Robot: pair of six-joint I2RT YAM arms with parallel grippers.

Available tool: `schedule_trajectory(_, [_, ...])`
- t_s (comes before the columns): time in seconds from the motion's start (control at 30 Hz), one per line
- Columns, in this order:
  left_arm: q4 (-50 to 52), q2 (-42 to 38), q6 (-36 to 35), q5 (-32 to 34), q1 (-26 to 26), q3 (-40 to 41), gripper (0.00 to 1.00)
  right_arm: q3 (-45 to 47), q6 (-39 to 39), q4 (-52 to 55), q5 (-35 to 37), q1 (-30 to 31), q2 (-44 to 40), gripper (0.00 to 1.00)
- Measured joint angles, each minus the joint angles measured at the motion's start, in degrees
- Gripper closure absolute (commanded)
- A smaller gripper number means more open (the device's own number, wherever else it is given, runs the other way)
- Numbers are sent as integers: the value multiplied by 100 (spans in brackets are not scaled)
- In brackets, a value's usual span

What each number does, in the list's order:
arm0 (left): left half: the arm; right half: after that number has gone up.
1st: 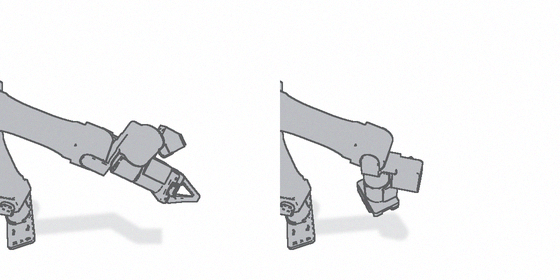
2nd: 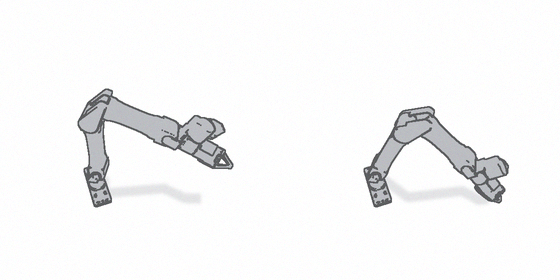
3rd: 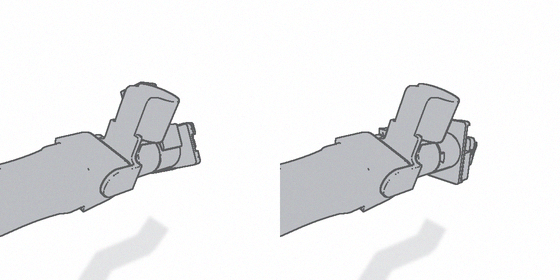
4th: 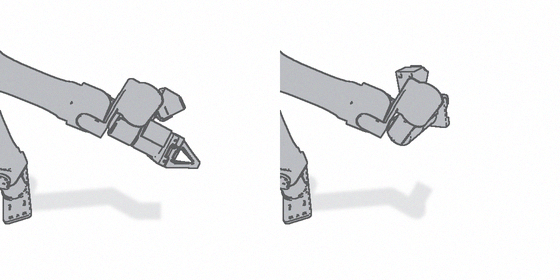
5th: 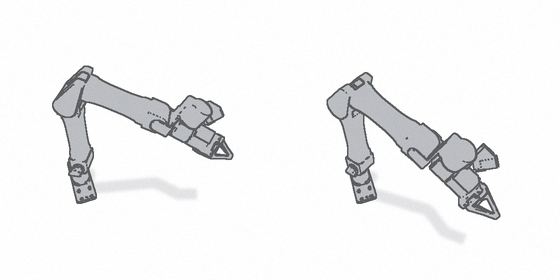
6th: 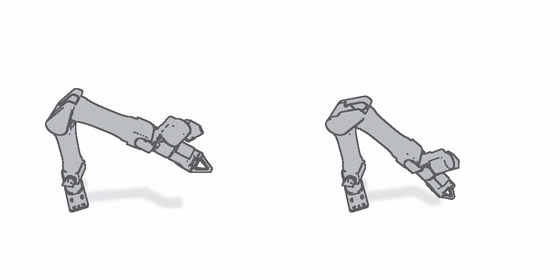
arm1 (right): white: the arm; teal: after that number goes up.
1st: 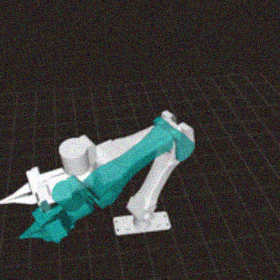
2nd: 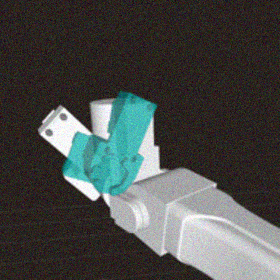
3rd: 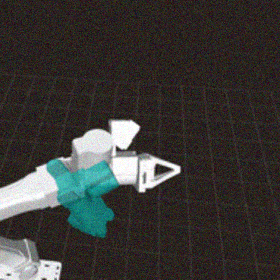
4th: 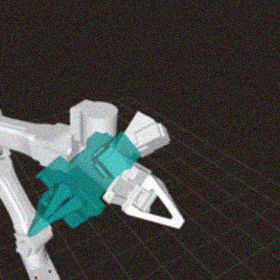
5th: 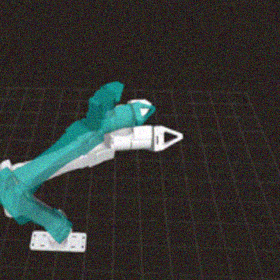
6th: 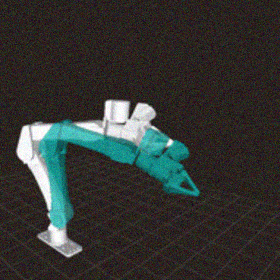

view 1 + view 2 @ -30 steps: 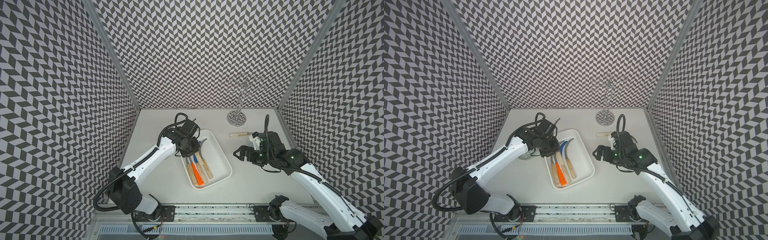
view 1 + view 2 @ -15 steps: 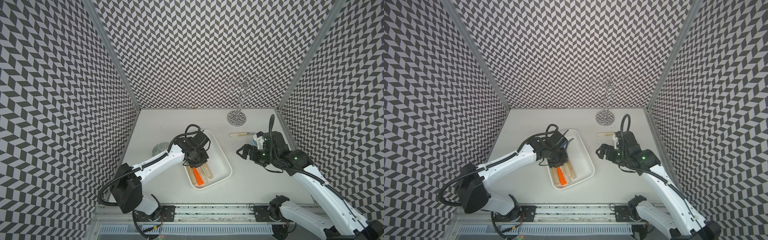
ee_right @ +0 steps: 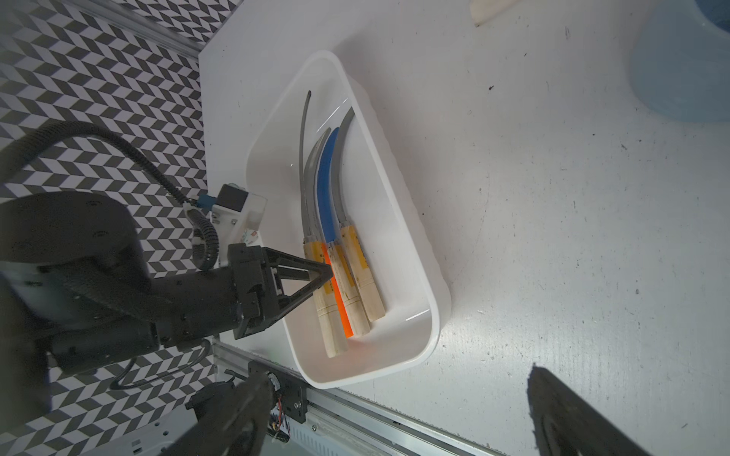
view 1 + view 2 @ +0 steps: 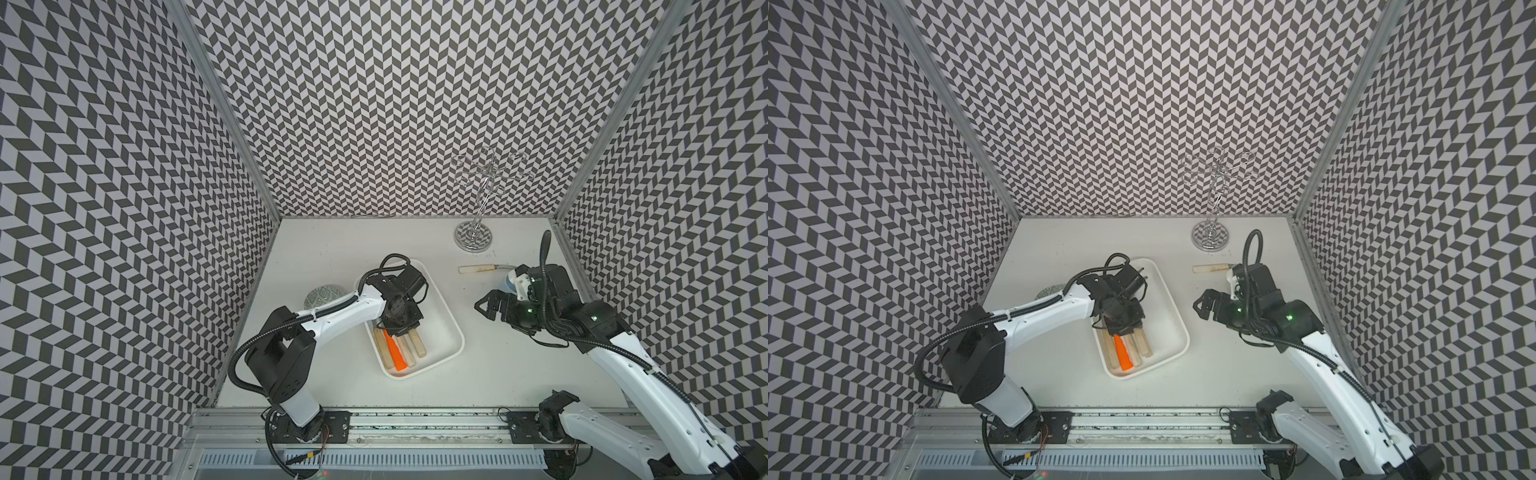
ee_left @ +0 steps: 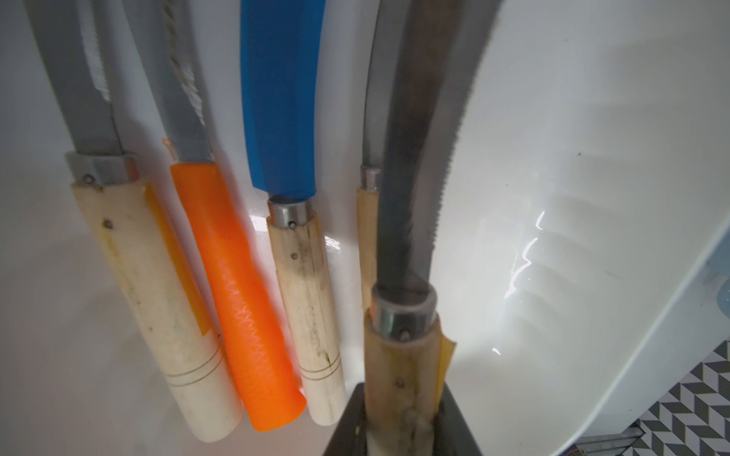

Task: Put small sickles into storage boxes
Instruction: Place the sickle in the storage box.

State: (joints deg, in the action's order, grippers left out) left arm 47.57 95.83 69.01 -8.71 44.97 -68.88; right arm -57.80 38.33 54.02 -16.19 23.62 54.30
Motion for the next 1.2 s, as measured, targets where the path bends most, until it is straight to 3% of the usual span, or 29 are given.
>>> schedule_trajectory(0.27, [-136, 487, -122, -111, -13, -240, 100, 0, -37, 107, 13, -68, -68, 0])
schedule_trajectory(1.2, [-354, 898, -146, -426, -153, -448, 100, 26, -177, 389, 7, -216, -369, 0])
